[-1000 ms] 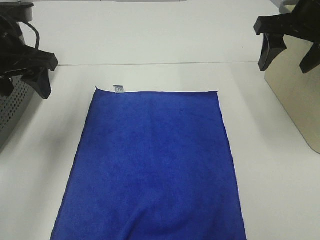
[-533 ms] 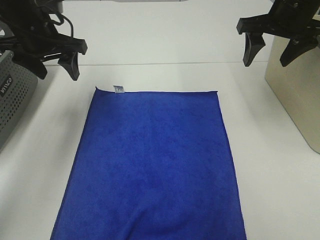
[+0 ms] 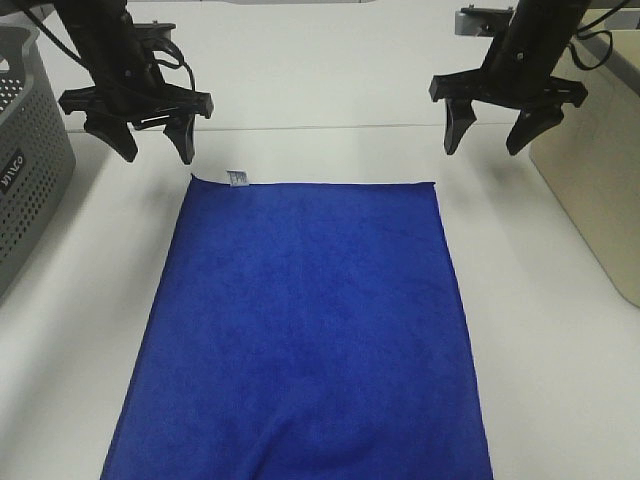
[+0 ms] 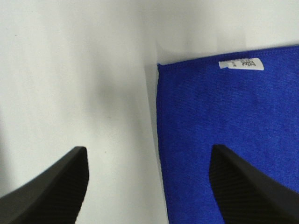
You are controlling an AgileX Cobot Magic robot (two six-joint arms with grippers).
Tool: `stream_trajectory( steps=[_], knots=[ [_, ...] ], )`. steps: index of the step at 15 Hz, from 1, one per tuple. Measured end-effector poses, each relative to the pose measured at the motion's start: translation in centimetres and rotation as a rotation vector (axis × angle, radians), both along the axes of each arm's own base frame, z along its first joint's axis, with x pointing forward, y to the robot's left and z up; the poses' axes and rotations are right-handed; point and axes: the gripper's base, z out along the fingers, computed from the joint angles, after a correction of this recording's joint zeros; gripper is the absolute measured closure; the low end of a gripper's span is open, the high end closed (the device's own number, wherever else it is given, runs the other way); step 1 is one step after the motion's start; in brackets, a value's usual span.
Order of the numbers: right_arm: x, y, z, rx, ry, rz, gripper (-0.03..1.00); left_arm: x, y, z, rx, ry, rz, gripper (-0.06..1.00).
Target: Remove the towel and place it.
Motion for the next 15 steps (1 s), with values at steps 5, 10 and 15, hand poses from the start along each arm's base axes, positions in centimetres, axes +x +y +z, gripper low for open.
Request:
stream_trajectory(
  steps=[5,10,15],
  knots=[
    [1.0,3.2,-3.3,-0.051,0.02,0.088,0.2,0.7,-0.1,-2.3,0.004,0.007,0.003,0.28],
    [1.6,4.3,-5.8,-0.076,0.014,0.119,0.2,1.2,-0.2,-4.6,0.005,0.005,0.005,0.28],
    [2.1,4.5,-7.0,-0.074,-0.017,0.119,0.2,1.8,-0.3,-5.0,-0.007,-0.048,0.008,0.28]
  ],
)
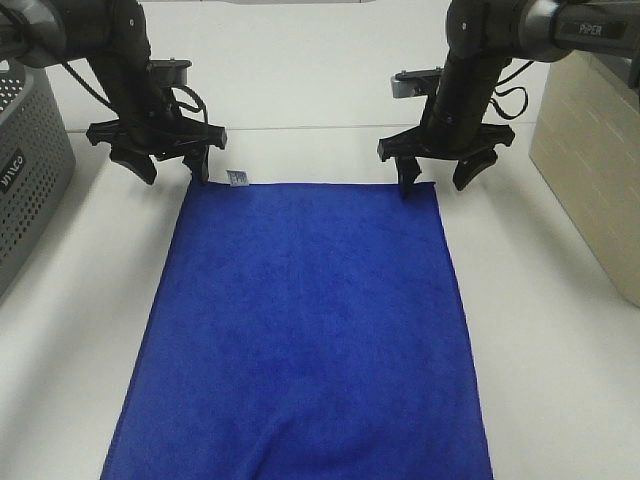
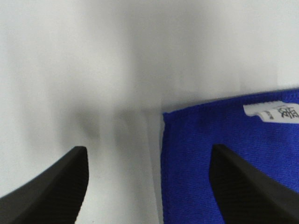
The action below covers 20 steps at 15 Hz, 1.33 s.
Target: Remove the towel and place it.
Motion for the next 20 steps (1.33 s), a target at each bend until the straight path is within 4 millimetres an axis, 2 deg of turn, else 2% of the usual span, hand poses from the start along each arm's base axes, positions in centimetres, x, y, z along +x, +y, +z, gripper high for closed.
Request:
stream_trajectory(
  steps=[3,6,10,14,20],
  knots=[
    [0.1,0.1,-0.3,0.006,-0.003,-0.002,0.2,0.2,-0.1,0.1,-0.008,-0.028,0.002,0.28],
    [0.0,0.0,-1.9,-0.003,0.034,-0.003,0.2,0.4,-0.1,-0.4,-0.011,-0.033,-0.006,0.29],
    [0.0,0.0,-1.9,-0.006,0.04,-0.003,0.2,0.4,-0.2,-2.5,-0.013,0.006,-0.011,0.3],
    [0.0,0.0,-1.9,-0.007,0.042,-0.003,0.21,0.3,-0.3,-2.7,-0.013,0.016,-0.026,0.3],
    [0.0,0.1,-1.9,-0.005,0.044,-0.004,0.3,0.3,-0.4,-2.7,-0.018,0.018,-0.037,0.34]
  ],
)
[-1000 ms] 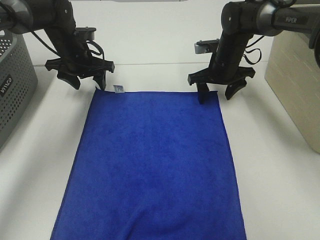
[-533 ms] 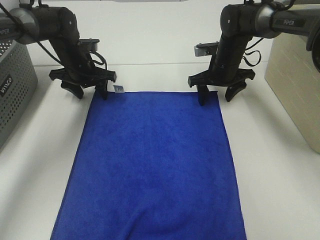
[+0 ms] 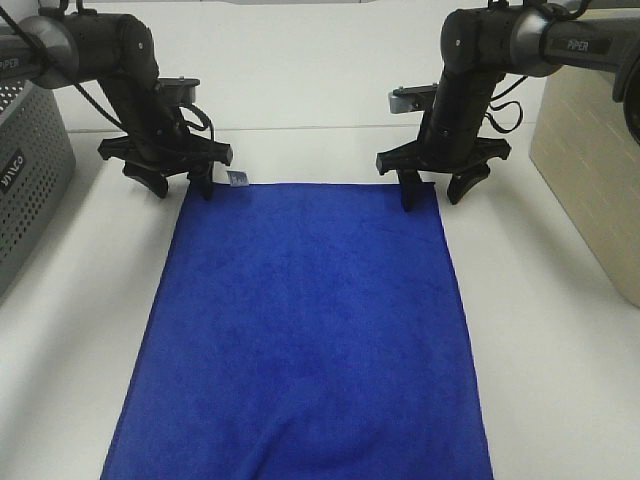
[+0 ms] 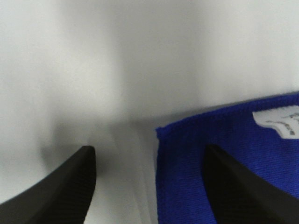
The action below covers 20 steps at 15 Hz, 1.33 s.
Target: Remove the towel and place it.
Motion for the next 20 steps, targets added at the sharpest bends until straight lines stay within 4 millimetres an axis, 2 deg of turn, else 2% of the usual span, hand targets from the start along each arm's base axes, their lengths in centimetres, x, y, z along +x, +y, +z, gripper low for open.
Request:
stream_trajectory(
  steps=[3,6,9,11,13,14,20],
  knots=[
    [-0.1,0.5,0.0,0.054,0.009,-0.015,0.37,-0.1,-0.7,0.1,-0.081,0.013,-0.003,0.35],
    [0.0,1.4,-0.1,0.161,0.007,-0.013,0.45,-0.3,-2.1,0.1,-0.118,0.004,-0.019,0.43],
    [0.0,1.7,-0.2,0.189,0.01,0.007,0.53,-0.4,-3.0,0.0,-0.126,-0.005,-0.032,0.52],
    [0.0,1.7,-0.3,0.188,0.01,0.008,0.66,-0.4,-3.0,0.0,-0.127,-0.006,-0.031,0.67],
    [0.0,1.7,-0.3,0.183,0.01,0.022,0.86,-0.4,-3.0,-0.2,-0.114,-0.014,-0.076,0.89],
    [0.0,1.7,-0.3,0.181,0.007,0.045,0.94,-0.3,-3.0,-0.2,-0.113,-0.026,-0.087,0.94],
    [0.2,1.7,-0.4,0.178,-0.026,0.109,0.94,0.0,-3.1,-0.1,-0.112,-0.069,-0.091,0.94]
  ],
)
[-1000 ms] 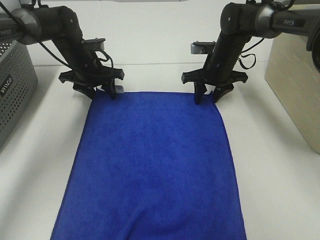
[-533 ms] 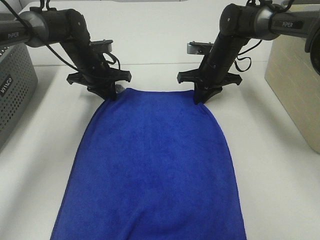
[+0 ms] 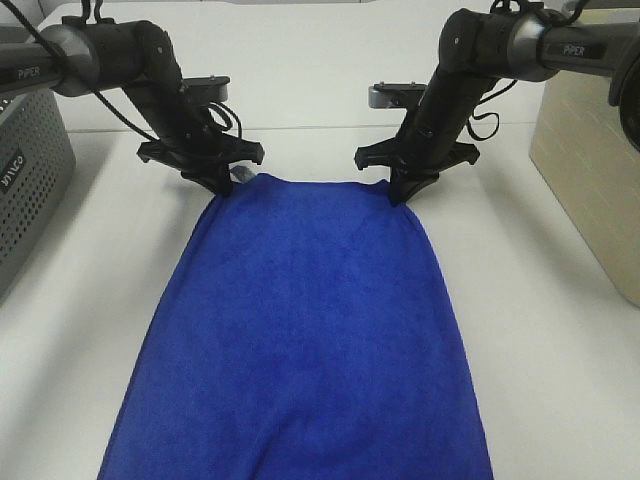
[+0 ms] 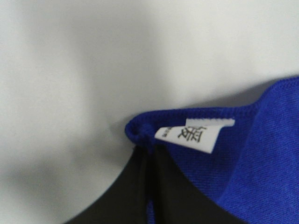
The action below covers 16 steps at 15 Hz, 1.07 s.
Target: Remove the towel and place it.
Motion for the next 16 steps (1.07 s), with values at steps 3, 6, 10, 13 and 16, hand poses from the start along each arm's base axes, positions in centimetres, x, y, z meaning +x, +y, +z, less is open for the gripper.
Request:
stream_trajectory(
  steps=[3,6,10,13,16],
  knots=[
    [1.1,-0.4,0.0,-0.057,-0.126,0.029,0.94,0.7,0.2,0.2,0.018,-0.08,0.001,0.94],
    [1.8,-0.7,-0.1,-0.097,-0.206,0.048,0.94,1.3,0.2,0.4,0.029,-0.157,-0.002,0.94],
    [3.1,-0.4,0.2,-0.07,-0.364,0.035,0.94,2.4,0.3,1.1,0.031,-0.303,0.004,0.94],
    [4.0,-0.2,0.8,-0.04,-0.482,0.015,0.94,3.3,0.2,1.8,0.031,-0.436,-0.007,0.94],
    [4.8,-0.1,1.4,-0.016,-0.579,0.002,0.94,3.8,0.2,2.2,0.021,-0.511,0.001,0.94]
  ],
)
